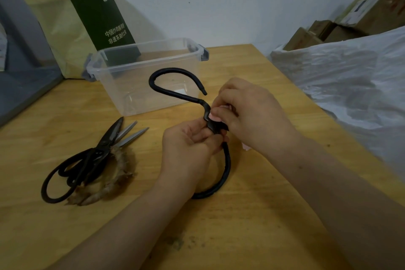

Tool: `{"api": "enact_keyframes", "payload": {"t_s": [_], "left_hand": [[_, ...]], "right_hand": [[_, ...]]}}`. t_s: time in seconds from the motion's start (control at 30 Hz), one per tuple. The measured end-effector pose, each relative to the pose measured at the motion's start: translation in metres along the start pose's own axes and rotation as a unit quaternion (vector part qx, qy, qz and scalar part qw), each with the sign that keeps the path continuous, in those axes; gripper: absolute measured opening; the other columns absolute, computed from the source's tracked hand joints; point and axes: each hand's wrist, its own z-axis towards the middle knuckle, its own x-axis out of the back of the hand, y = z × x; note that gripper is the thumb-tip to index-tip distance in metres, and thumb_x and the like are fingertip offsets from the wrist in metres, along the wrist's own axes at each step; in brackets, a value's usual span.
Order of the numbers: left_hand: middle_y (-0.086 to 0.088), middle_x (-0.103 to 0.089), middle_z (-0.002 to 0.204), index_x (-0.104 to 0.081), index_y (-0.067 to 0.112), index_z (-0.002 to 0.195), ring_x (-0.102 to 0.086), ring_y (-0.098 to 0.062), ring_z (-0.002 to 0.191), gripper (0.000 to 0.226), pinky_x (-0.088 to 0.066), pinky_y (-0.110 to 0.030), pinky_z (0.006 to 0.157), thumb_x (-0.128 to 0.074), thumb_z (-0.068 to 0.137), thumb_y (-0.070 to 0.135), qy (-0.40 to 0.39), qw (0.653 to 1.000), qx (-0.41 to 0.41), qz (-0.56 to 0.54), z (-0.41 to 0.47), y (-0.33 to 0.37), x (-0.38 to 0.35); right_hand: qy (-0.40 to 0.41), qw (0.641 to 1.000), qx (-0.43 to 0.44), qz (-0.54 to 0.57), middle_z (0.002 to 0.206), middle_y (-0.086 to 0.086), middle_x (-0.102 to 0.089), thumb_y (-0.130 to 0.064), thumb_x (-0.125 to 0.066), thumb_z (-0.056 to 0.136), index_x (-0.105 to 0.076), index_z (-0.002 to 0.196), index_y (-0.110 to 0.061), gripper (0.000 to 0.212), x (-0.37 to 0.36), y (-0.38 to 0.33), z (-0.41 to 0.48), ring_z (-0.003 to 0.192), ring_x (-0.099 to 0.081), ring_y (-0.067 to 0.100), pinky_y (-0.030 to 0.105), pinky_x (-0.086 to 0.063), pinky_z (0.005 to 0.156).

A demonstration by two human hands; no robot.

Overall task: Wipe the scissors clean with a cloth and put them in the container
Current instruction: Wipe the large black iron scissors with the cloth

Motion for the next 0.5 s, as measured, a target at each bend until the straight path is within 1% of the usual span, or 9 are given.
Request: {"api": "enact_keyframes", "payload": {"t_s": [0.07, 0.13, 0.2, 0.27, 0.33, 0.37, 0.4, 0.43, 0.5], "left_hand": [[-0.009, -0.074, 0.079, -0.069, 0.009, 0.094, -0.071, -0.013, 0.073, 0.031, -0.055, -0.019, 0.063, -0.061, 0.079, -0.017, -0.002, 1.000, 0.005, 0.006, 0.000, 0.000, 0.000], [-0.010, -0.074, 0.077, -0.070, 0.013, 0.090, -0.071, -0.015, 0.074, 0.032, -0.058, -0.022, 0.068, -0.061, 0.079, -0.016, -0.003, 1.000, 0.007, 0.018, 0.000, 0.000, 0.000], [-0.011, -0.074, 0.077, -0.071, 0.010, 0.092, -0.071, -0.016, 0.075, 0.029, -0.058, -0.023, 0.071, -0.061, 0.080, -0.015, 0.003, 1.000, 0.007, 0.018, -0.001, 0.000, 0.002], [-0.011, -0.074, 0.079, -0.070, 0.004, 0.098, -0.071, -0.016, 0.077, 0.026, -0.057, -0.021, 0.071, -0.062, 0.080, -0.013, 0.008, 1.000, 0.001, 0.017, -0.003, 0.002, 0.003], [-0.009, -0.074, 0.080, -0.069, 0.002, 0.100, -0.071, -0.013, 0.075, 0.026, -0.056, -0.018, 0.069, -0.063, 0.080, -0.012, 0.011, 1.000, -0.002, 0.013, -0.004, 0.003, 0.003], [-0.009, -0.074, 0.080, -0.069, 0.001, 0.100, -0.071, -0.012, 0.074, 0.026, -0.056, -0.018, 0.068, -0.062, 0.080, -0.013, 0.020, 1.000, 0.006, 0.008, -0.004, 0.003, 0.003], [-0.009, -0.074, 0.080, -0.069, 0.001, 0.100, -0.071, -0.011, 0.073, 0.025, -0.056, -0.018, 0.067, -0.062, 0.080, -0.013, 0.032, 0.999, 0.018, 0.001, -0.003, 0.002, 0.004], [-0.010, -0.074, 0.080, -0.069, 0.000, 0.099, -0.071, -0.011, 0.071, 0.024, -0.057, -0.018, 0.066, -0.062, 0.080, -0.014, 0.045, 0.998, 0.031, -0.007, -0.002, 0.001, 0.005], [-0.011, -0.074, 0.081, -0.069, -0.001, 0.099, -0.071, -0.011, 0.070, 0.024, -0.057, -0.018, 0.064, -0.061, 0.081, -0.014, 0.056, 0.997, 0.052, -0.021, 0.000, 0.001, 0.007]], "right_hand": [[-0.001, 1.000, -0.012, -0.008, 0.106, -0.006, -0.053, -0.028, -0.059, 0.092, -0.069, 0.097, -0.015, 0.018, 0.002, -0.001, 0.000, 0.094, -0.054, 0.014, 0.024, -0.040, 0.076], [-0.001, 1.000, -0.021, -0.003, 0.100, -0.010, -0.049, -0.029, -0.059, 0.091, -0.069, 0.094, -0.016, 0.016, 0.002, 0.001, -0.002, 0.091, -0.052, 0.011, 0.022, -0.037, 0.074], [-0.017, 0.999, -0.036, -0.025, 0.097, -0.012, -0.046, -0.029, -0.058, 0.092, -0.066, 0.088, -0.020, 0.013, 0.004, 0.008, -0.003, 0.087, -0.054, 0.010, 0.022, -0.038, 0.071], [-0.035, 0.995, -0.068, -0.056, 0.094, -0.009, -0.053, -0.024, -0.058, 0.091, -0.067, 0.083, -0.019, 0.013, 0.006, 0.017, -0.004, 0.080, -0.058, 0.012, 0.023, -0.042, 0.067], [-0.018, 0.991, -0.132, 0.020, 0.085, -0.011, -0.059, -0.015, -0.061, 0.088, -0.072, 0.085, -0.019, 0.012, 0.015, 0.026, -0.003, 0.077, -0.058, 0.004, 0.016, -0.042, 0.063], [-0.012, 0.984, -0.164, 0.064, 0.086, -0.011, -0.062, -0.011, -0.061, 0.088, -0.073, 0.088, -0.019, 0.014, 0.021, 0.030, -0.002, 0.079, -0.058, 0.002, 0.014, -0.041, 0.063], [-0.016, 0.980, -0.184, 0.072, 0.093, -0.010, -0.065, -0.008, -0.060, 0.089, -0.073, 0.093, -0.020, 0.018, 0.025, 0.034, -0.002, 0.086, -0.059, 0.004, 0.016, -0.042, 0.066], [-0.031, 0.980, -0.192, 0.032, 0.105, -0.007, -0.066, -0.006, -0.058, 0.089, -0.072, 0.100, -0.022, 0.024, 0.029, 0.038, -0.001, 0.098, -0.058, 0.009, 0.021, -0.042, 0.074], [-0.051, 0.970, -0.211, -0.107, 0.130, -0.004, -0.058, -0.007, -0.056, 0.088, -0.068, 0.110, -0.029, 0.033, 0.032, 0.048, 0.000, 0.123, -0.044, 0.020, 0.034, -0.035, 0.093]]}}
